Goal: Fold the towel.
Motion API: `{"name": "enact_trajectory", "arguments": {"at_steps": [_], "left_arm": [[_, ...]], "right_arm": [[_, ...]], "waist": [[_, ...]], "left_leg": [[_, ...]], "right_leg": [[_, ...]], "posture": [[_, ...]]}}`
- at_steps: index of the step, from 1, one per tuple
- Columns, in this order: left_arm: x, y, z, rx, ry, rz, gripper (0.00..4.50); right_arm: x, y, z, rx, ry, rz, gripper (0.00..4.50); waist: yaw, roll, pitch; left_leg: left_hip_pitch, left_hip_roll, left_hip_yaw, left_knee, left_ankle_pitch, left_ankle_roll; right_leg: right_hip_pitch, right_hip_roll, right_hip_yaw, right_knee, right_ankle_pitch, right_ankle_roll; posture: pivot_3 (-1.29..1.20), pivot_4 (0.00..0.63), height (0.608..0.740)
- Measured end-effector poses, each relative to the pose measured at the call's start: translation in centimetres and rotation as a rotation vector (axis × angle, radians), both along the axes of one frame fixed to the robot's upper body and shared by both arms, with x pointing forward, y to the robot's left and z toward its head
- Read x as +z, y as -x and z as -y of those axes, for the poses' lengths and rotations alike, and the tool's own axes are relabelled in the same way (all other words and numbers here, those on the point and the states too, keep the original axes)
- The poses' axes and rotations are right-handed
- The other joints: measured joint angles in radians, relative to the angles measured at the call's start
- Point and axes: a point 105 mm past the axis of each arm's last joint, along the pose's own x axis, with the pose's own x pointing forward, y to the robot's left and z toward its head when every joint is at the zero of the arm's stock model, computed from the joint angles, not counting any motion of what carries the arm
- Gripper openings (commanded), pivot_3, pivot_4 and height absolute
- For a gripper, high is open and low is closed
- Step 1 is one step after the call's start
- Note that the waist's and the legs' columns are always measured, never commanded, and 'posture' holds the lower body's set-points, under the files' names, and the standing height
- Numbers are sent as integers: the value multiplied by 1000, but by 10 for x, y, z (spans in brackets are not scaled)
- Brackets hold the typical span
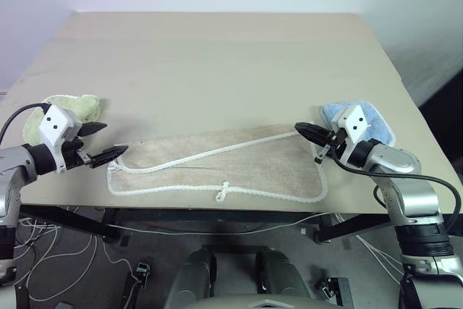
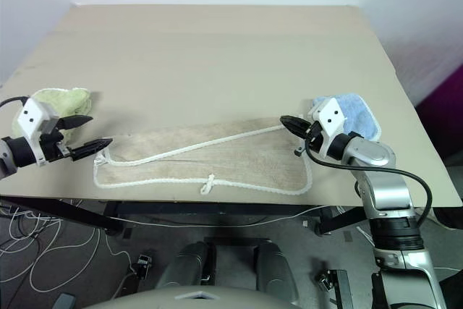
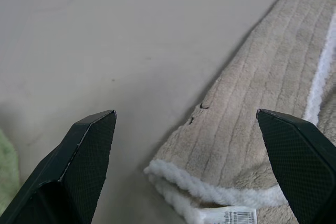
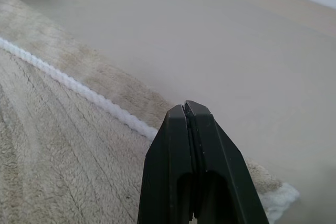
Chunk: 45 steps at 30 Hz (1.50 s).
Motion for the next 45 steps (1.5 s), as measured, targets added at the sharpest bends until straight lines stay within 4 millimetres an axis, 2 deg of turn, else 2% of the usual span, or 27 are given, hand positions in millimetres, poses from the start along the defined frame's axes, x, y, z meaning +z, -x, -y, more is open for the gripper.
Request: {"name": "enact_trajectory", "arguments": {"at_steps": [5,10,14,25,32,43,45], "left_arm": [[1,1,5,-29,-9,0,4480],[-2,6,12,-73,-30,-18,4480],[1,10,7,-122,-120,-33,4480],[8,8,21,-441,-357,-42,4480],[-1,5,22,-572,-485,-79,4480],[-25,4,18,-678,-602,-118,4480],[-29,3,17,-691,-631,-114,4102]], "right_arm": [[0,-2,0,-3,-4,4,0],[3,-7,-7,11,-23,13,0],[1,-11,-9,14,-19,13,0],[-6,-11,-26,36,-64,4,0],[-19,-7,-27,11,-89,-27,0],[-19,-1,-35,9,-105,-11,0],[-19,0,-35,7,-106,-11,0]], "waist": [[0,0,0],[-1,0,0],[-1,0,0],[0,1,0],[-3,1,0],[-2,1,0],[-1,1,0]], "left_leg": [[0,0,0,0,0,0],[0,0,0,0,0,0],[0,0,0,0,0,0],[0,0,0,0,0,0],[0,0,1,1,0,0],[0,0,1,2,0,0],[0,0,0,2,0,0]], "right_leg": [[0,0,0,0,0,0],[0,0,0,0,0,0],[0,0,0,0,0,0],[0,1,0,0,0,0],[0,3,0,1,0,0],[0,3,-1,2,0,0],[0,3,-1,2,0,0]], "posture": [[0,150,740],[0,150,740],[0,150,740],[0,150,740],[0,150,740],[0,150,740],[0,150,740]]}}
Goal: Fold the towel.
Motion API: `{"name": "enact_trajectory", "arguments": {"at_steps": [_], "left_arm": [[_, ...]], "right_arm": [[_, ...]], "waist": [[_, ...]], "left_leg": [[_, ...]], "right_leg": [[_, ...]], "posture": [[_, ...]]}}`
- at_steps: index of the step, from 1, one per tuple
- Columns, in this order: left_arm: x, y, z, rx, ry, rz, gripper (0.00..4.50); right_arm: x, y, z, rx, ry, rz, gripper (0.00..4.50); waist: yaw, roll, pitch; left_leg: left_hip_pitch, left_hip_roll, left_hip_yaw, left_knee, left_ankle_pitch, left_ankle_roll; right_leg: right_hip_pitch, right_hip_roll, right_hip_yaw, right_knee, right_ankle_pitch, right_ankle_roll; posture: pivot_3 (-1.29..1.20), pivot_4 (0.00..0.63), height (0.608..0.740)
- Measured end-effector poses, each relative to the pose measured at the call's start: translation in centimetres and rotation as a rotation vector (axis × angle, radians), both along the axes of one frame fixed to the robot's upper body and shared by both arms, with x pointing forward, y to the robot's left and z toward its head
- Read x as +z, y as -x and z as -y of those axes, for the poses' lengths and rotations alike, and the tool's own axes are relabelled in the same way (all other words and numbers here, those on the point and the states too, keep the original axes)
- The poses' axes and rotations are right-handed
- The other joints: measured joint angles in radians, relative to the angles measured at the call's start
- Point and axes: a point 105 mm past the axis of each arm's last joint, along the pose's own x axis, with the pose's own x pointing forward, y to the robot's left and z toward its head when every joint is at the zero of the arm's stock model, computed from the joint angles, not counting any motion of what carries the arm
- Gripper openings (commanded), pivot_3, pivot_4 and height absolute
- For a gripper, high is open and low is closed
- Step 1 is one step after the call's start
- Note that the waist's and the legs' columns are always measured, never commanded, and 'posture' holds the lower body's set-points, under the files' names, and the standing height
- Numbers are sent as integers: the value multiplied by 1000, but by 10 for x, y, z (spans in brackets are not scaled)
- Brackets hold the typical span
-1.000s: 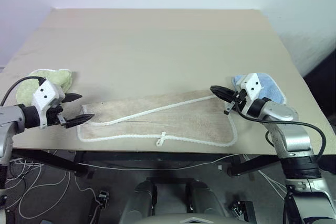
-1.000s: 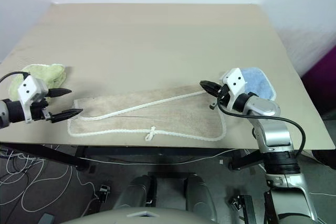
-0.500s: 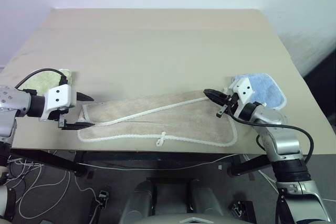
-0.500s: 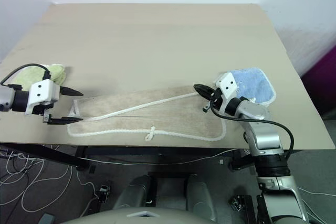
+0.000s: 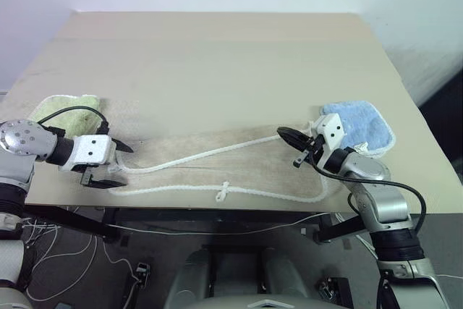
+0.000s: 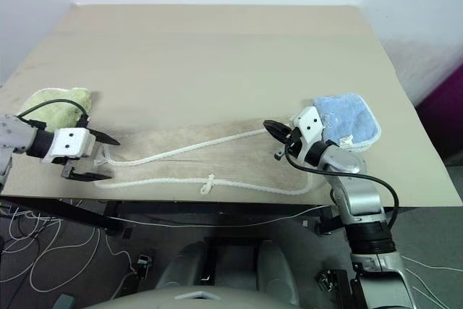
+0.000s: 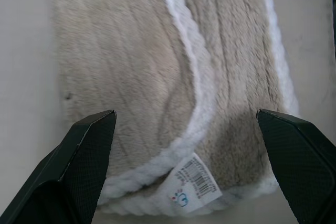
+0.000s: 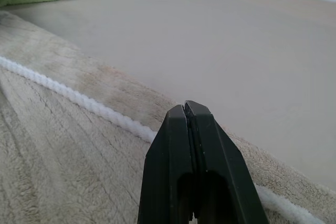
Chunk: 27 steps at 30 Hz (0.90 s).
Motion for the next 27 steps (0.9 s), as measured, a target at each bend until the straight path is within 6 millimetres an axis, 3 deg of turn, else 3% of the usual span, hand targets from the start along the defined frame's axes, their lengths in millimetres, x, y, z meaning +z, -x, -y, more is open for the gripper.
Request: {"name": "enact_trajectory", "arguments": {"at_steps": [12,27], "left_arm": [[2,-3,2,-3,27,12,262],[-11,11,-5,73,84,5,120]], "right_arm": [[-3,1,2,-22,-2,-10,0],[-5,5,0,-34,-13,-7,0]], "waist": [[-2,0,0],[-2,0,0]], "left_leg": [[0,0,0,0,0,0],[0,0,0,0,0,0]], "right_leg": [[0,0,0,1,0,0],[0,0,0,1,0,0]], "posture": [[0,150,740],[0,150,740]]}}
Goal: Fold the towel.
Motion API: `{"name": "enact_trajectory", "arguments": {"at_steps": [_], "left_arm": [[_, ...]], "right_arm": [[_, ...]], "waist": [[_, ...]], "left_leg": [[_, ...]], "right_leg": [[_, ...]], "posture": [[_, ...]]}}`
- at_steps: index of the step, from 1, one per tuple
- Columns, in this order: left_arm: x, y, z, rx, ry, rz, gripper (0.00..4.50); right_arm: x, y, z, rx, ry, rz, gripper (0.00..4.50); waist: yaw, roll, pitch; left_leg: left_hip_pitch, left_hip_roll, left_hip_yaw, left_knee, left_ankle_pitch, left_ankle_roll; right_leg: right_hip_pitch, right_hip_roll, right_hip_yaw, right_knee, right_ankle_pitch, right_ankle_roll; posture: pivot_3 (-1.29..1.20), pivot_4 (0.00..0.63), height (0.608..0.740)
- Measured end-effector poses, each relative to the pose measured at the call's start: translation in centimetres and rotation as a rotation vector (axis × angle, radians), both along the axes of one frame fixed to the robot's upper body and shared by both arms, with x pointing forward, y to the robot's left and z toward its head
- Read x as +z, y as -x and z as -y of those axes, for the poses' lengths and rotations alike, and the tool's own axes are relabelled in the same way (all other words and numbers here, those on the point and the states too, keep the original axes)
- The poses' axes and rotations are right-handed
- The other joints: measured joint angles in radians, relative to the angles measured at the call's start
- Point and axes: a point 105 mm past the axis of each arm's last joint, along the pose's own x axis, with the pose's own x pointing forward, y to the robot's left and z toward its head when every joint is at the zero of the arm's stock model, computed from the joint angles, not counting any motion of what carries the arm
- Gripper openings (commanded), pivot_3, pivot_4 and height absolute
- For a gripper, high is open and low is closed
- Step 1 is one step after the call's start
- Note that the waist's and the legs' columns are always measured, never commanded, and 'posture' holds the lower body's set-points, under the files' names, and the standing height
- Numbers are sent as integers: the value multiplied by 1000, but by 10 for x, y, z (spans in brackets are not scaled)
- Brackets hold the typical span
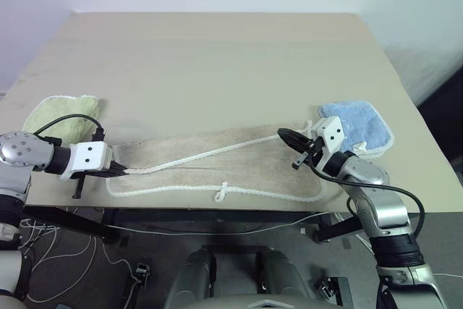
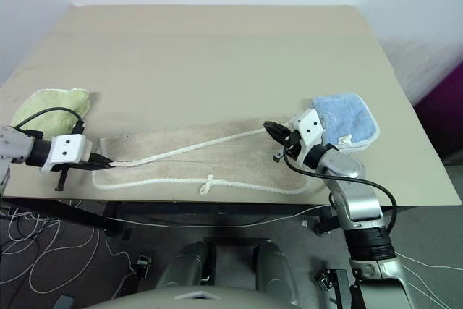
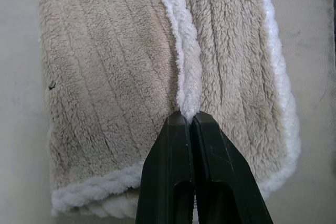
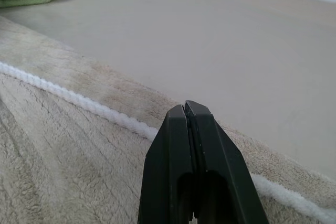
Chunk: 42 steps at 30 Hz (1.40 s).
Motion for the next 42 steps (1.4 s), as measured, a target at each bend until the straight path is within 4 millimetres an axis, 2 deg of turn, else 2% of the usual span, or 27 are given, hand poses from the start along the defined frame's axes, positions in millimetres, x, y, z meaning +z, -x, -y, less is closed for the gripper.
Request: {"name": "enact_trajectory", "arguments": {"at_steps": [3,11,16,26,29,32,36,42], "left_arm": [[-3,3,0,16,15,10,120],[-2,-3,2,48,28,73,120],[7,-15,0,89,48,137,120],[15,-28,2,147,107,211,120],[19,-31,1,161,115,235,0],[18,-32,4,167,130,240,0],[18,-34,7,164,138,246,0],[16,-35,13,156,150,246,0]], "right_arm": [[-2,1,0,11,7,-7,0],[17,-18,-1,42,67,73,0],[13,-36,24,-8,320,150,0],[9,-32,45,76,630,238,0],[6,-31,46,106,665,233,636],[5,-32,48,126,694,229,1570],[11,-36,50,145,822,313,2935],[8,-43,51,157,973,412,2935]], "waist": [[0,0,0],[1,0,0],[3,0,0],[0,0,0],[0,0,0],[0,0,0],[0,0,0],[0,0,0]], "left_leg": [[0,0,0,0,0,0],[0,0,0,1,0,0],[0,-1,0,1,0,0],[0,0,1,1,0,0],[0,0,1,1,0,0],[0,0,1,1,0,0],[0,0,1,1,0,0],[0,0,1,1,0,0]], "right_leg": [[0,0,0,0,0,0],[0,0,0,0,0,0],[0,0,0,0,0,0],[0,0,0,1,0,0],[0,0,0,1,0,0],[0,0,0,1,0,0],[0,0,0,1,0,0],[0,0,0,1,0,0]], "posture": [[0,150,740],[0,150,740],[0,150,740],[0,150,740],[0,150,740],[0,150,740],[0,150,740],[0,150,740]]}}
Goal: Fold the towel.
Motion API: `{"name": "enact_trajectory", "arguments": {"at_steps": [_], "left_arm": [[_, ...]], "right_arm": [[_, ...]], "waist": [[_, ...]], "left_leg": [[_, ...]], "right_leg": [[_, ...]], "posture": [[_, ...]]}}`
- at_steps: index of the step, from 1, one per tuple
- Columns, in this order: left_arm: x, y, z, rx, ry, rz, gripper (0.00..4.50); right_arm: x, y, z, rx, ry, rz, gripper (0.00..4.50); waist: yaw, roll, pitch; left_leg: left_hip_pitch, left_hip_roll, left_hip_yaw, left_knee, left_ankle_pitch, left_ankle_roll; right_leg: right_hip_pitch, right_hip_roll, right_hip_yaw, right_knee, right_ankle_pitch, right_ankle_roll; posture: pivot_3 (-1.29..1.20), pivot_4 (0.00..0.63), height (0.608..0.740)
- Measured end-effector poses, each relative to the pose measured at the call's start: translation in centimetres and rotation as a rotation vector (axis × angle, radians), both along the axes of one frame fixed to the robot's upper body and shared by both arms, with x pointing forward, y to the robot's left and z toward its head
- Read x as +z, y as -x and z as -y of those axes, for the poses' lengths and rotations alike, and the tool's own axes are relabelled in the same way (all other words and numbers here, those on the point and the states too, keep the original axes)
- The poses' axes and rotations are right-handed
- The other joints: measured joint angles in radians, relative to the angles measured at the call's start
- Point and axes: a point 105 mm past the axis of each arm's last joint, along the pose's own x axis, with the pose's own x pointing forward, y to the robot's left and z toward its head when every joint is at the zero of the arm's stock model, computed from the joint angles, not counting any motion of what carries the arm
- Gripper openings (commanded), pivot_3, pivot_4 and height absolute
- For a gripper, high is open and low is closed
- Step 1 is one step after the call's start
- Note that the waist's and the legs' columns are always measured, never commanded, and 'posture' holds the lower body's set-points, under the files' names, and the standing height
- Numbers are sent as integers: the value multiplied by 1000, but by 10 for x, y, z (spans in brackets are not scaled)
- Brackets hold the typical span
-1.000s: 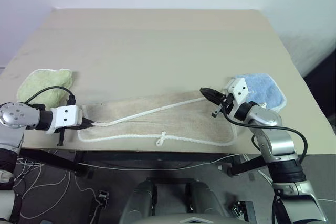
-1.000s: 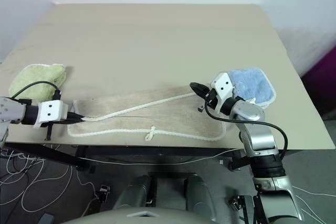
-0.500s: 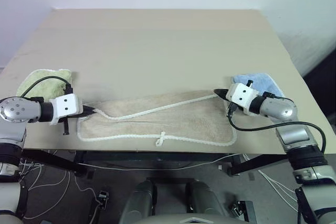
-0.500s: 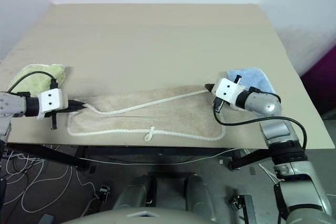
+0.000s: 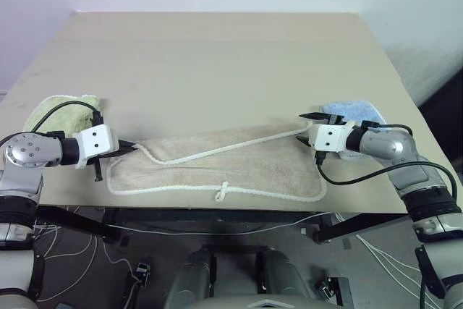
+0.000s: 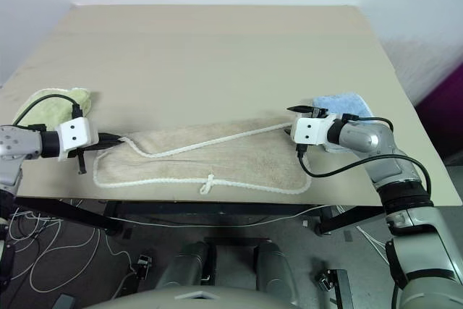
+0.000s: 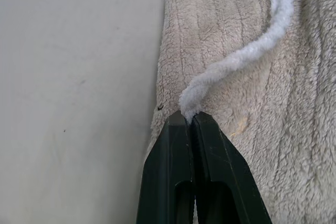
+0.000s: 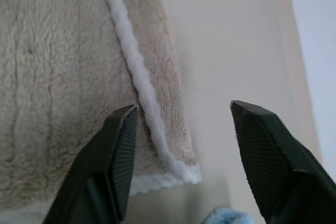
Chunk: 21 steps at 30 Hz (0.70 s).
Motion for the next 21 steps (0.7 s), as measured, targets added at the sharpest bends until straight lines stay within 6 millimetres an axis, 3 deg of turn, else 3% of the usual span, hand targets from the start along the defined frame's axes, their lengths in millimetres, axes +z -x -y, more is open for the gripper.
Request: {"name": "enact_trajectory", "arguments": {"at_steps": [9,12,19,21], "left_arm": [[1,0,3,-4,2,-1,0],[1,0,3,-4,2,-1,0],[1,-1,4,-2,9,2,0],[0,-2,5,0,13,6,0]], "right_arm": [[-9,-8,12,-14,119,66,2935],[-8,-9,12,-8,121,77,2356],[-6,-10,14,5,151,85,28],[-6,-9,13,9,151,89,28]], "waist": [[-1,0,0],[-1,0,0],[0,0,0],[-1,0,0]], "left_leg": [[0,0,0,0,0,0],[0,0,0,0,0,0],[0,0,0,0,0,0],[0,0,0,0,0,0]], "right_leg": [[0,0,0,0,0,0],[0,0,0,0,0,0],[0,0,0,0,0,0],[0,0,0,0,0,0]], "posture": [[0,150,740],[0,150,740],[0,150,740],[0,150,740]]}}
